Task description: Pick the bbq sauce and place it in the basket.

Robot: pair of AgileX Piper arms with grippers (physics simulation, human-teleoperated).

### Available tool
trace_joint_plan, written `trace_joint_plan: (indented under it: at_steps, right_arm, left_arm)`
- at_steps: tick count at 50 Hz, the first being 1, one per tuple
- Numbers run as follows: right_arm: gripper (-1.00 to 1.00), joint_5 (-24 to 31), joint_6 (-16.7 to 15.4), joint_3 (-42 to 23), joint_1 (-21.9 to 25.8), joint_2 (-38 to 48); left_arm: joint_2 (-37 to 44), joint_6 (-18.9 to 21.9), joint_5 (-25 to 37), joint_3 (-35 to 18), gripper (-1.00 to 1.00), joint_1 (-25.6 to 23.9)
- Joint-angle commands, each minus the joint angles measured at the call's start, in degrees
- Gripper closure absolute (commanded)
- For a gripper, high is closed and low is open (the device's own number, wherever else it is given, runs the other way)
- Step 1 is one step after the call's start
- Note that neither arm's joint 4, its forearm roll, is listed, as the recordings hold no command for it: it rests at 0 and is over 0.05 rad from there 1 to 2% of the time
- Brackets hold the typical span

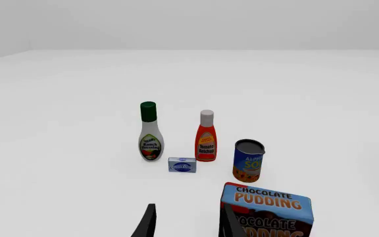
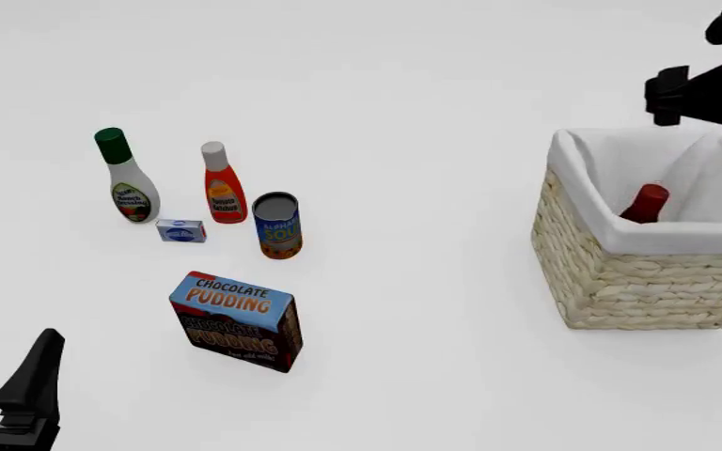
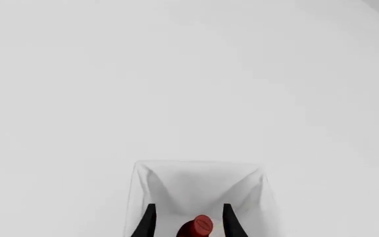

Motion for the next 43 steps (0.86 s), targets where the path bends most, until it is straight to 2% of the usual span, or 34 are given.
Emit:
trace_joint_plan:
  at_steps: [1, 43]
  right_arm:
    - [-1.00, 1.5, 0.2, -0.6, 0.2, -3.6]
    - [-1.00, 5.6, 2.9, 2.0, -0.8, -20.7]
  left_arm:
    - [0.0, 0.0, 0.0, 0.0, -1.00, 0.0]
    - [0.0, 0.0, 0.0, 0.0, -1.00, 0.0]
